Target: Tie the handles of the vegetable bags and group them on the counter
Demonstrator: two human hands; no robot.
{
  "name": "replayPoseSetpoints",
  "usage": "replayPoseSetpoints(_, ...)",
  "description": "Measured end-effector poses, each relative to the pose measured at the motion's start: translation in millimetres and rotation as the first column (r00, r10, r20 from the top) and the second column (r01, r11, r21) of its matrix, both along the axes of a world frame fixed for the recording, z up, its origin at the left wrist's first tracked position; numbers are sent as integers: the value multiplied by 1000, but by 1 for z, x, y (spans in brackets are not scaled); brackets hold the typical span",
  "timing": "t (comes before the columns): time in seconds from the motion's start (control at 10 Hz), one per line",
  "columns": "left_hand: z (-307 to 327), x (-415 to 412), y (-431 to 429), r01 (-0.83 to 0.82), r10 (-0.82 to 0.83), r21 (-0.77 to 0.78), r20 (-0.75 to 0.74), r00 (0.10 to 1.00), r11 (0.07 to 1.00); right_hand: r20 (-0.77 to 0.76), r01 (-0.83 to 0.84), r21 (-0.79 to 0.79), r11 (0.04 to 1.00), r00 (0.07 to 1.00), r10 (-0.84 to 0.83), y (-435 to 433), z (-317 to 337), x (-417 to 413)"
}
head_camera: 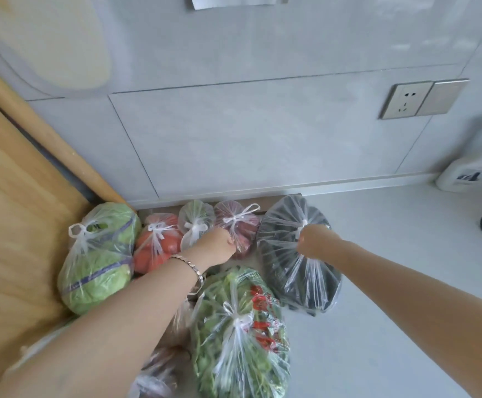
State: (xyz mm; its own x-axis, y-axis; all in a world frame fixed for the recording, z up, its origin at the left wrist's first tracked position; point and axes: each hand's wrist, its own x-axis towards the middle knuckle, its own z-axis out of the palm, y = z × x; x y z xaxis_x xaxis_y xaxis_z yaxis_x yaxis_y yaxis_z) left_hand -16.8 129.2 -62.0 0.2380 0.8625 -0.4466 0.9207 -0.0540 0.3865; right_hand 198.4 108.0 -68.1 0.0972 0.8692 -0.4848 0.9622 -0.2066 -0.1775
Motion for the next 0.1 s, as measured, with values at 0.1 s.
replayPoseSetpoints(0.1,43,-1,7,18,-19,-42,-24,1000,999,93,-74,218,973,994,54,6,32,-13)
